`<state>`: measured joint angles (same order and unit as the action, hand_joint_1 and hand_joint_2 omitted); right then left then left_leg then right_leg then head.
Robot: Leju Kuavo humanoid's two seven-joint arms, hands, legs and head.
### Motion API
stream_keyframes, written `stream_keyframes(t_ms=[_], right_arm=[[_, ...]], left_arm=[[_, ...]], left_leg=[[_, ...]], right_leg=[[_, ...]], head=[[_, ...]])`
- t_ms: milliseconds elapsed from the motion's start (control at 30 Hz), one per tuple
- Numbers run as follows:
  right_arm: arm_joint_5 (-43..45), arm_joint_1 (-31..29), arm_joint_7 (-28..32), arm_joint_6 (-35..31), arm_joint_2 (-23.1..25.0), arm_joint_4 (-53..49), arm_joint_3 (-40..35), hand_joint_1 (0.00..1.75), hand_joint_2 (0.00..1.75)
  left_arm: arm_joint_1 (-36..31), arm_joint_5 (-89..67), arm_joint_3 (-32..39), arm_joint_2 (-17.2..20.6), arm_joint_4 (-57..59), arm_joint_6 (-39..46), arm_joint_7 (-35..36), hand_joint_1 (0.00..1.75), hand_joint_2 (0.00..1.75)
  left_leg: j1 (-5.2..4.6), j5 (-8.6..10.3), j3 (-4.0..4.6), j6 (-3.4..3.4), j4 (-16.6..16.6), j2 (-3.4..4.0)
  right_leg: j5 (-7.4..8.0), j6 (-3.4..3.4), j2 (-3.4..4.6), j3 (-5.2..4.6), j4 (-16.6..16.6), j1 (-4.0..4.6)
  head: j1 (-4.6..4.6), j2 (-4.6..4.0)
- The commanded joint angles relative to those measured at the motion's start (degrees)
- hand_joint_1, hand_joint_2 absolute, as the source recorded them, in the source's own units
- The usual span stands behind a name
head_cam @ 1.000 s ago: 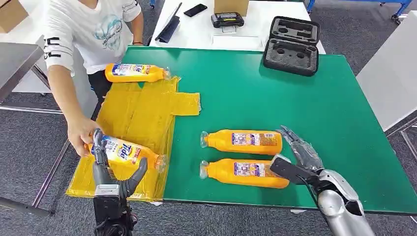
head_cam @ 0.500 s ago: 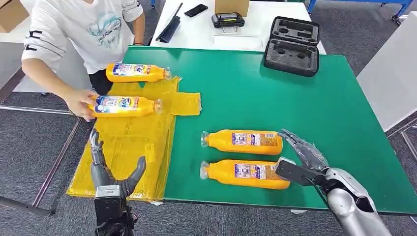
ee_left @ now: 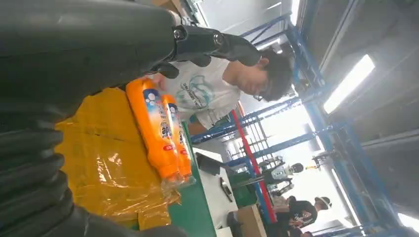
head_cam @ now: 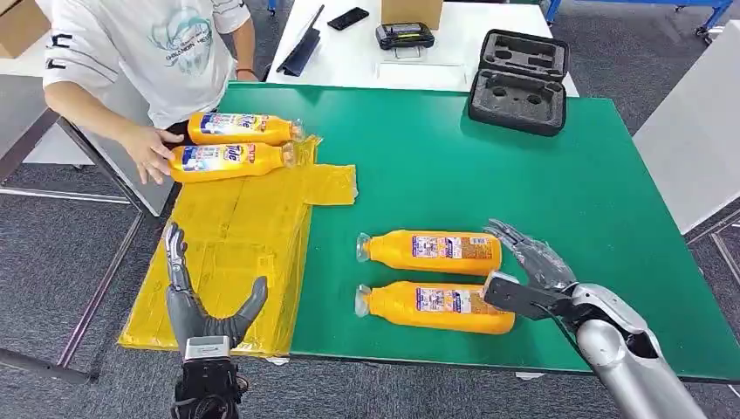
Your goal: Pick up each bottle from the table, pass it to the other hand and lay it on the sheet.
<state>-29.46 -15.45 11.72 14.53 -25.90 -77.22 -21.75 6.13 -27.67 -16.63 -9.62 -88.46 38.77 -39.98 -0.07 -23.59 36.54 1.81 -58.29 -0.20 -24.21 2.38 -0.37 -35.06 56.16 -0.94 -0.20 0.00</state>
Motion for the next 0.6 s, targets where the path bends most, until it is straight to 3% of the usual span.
stream_keyframes(t_ms=[33,167,233,367,600], right_arm=[[0.0,-2.0,0.2,-1.9,2.2,1.9,-5.1,0.0,1.75],[0.0,0.0,0.4,-3.4,2.5,-2.6,-5.0,0.0,1.75],[-0.3,1.3,0.5,-4.0,3.1,-4.1,-5.1,0.0,1.75],[-2.0,3.0,-0.1,-5.5,5.6,-5.6,-6.3,0.0,1.75],[-3.2,5.3,-0.1,-5.7,6.9,-7.7,-5.6,0.0,1.75]], left_arm=[[-0.3,-0.8,0.6,-0.3,0.4,1.2,0.0,0.0,1.75],[-0.1,-0.8,0.3,-0.3,0.4,1.2,0.0,0.0,1.75],[-0.3,-1.1,0.2,-0.4,0.8,1.2,0.0,0.0,1.75],[-1.1,-1.4,-0.3,-0.4,1.1,1.2,0.6,0.0,1.75],[-1.6,-1.7,-0.9,0.0,1.3,1.2,1.9,0.0,1.75]], left_leg=[[0.08,-0.21,-0.52,-0.14,0.1,0.16],[0.02,-0.07,-0.15,-0.06,0.0,0.08],[0.06,-0.23,-0.47,-0.13,0.0,0.12],[0.04,-0.06,-0.13,-0.07,0.1,0.05],[0.06,-0.15,-0.33,-0.11,0.0,0.04]], right_leg=[[-0.14,-0.15,0.17,0.5,-0.1,0.09],[-0.03,-0.06,0.09,0.13,0.0,0.03],[-0.17,-0.13,0.13,0.45,-0.1,0.06],[-0.02,-0.06,0.06,0.11,-0.1,0.04],[-0.11,-0.11,0.05,0.3,-0.1,0.06]], head=[[0.0,0.0],[-0.02,0.0],[0.0,0.0],[-0.02,0.0],[0.0,0.0]])
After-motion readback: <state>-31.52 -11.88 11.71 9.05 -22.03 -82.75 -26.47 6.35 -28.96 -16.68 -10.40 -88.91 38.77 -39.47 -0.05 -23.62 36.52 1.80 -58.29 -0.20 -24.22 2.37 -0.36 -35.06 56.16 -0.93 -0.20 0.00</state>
